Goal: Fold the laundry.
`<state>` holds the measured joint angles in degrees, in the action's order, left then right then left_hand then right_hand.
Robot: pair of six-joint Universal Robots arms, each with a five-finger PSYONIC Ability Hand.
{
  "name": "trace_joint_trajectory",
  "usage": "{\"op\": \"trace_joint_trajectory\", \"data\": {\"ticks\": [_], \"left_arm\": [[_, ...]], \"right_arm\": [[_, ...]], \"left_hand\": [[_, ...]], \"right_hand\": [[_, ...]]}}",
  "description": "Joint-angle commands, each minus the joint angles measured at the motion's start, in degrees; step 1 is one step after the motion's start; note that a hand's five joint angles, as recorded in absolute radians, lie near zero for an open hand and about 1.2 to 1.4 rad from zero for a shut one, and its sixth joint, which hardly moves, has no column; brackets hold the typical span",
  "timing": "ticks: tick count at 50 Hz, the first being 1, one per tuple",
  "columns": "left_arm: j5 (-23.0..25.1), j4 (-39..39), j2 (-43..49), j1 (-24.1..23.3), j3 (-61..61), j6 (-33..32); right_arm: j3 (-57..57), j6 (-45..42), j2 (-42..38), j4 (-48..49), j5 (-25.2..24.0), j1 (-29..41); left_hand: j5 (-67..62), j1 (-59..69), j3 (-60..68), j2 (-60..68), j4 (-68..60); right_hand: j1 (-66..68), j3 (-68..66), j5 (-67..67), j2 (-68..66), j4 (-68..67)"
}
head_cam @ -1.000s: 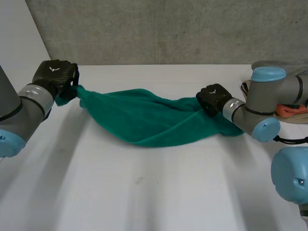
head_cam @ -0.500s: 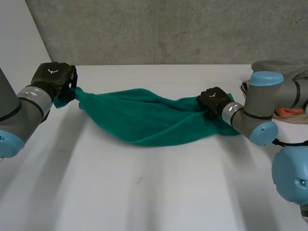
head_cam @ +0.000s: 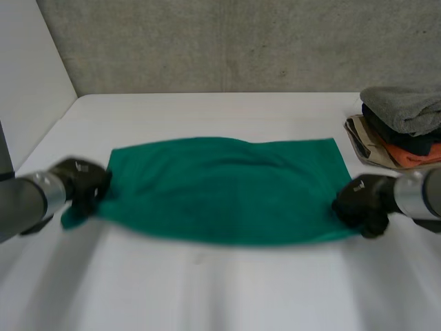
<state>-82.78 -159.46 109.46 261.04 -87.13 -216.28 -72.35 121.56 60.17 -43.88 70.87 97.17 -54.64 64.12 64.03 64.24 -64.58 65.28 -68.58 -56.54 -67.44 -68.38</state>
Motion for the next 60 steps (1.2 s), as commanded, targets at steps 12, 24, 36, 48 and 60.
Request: {"op": "trace_joint_trajectory", "data": {"ticks": [12, 24, 36, 48, 60], "left_arm": [[-1.76, 7.95, 9.98, -2.64, 17.68, -5.56], [-3.44, -11.11, 15.43, -2.56, 51.88, 8.66], [-5.72, -27.65, 15.08, -0.98, 52.16, 27.57], [-4.84, -28.09, 19.56, 0.43, 35.47, 22.31], [-3.09, -25.64, 18.78, 0.17, 13.85, 7.02]], "right_arm": [[2.71, -0.27, -3.73, 8.28, 5.94, 0.55], [43.59, 23.18, -13.5, 35.68, 15.26, 6.45], [32.19, 34.1, -8.93, 62.07, 13.86, 8.12], [19.53, 33.75, -14.02, 64.72, 11.57, 8.03], [2.13, 28.39, -13.77, 58.3, 9.03, 7.33]], "left_hand": [[-9.16, 9.68, 9.76, 9.55, -9.21], [-10.17, 10.69, 10.77, 10.56, -10.22], [-12.19, 12.71, 12.79, 12.58, -12.24], [-12.52, 13.04, 13.13, 12.91, -12.58], [-12.86, 13.38, 13.46, 13.25, -12.91]], "right_hand": [[14.72, -11.42, -13.46, -12.56, -11.62], [14.72, -11.42, -13.46, -12.56, -11.62], [14.72, -11.42, -13.46, -12.56, -11.62], [14.72, -11.42, -13.46, -12.56, -11.62], [14.72, -11.42, -13.46, -12.56, -11.62]]}}
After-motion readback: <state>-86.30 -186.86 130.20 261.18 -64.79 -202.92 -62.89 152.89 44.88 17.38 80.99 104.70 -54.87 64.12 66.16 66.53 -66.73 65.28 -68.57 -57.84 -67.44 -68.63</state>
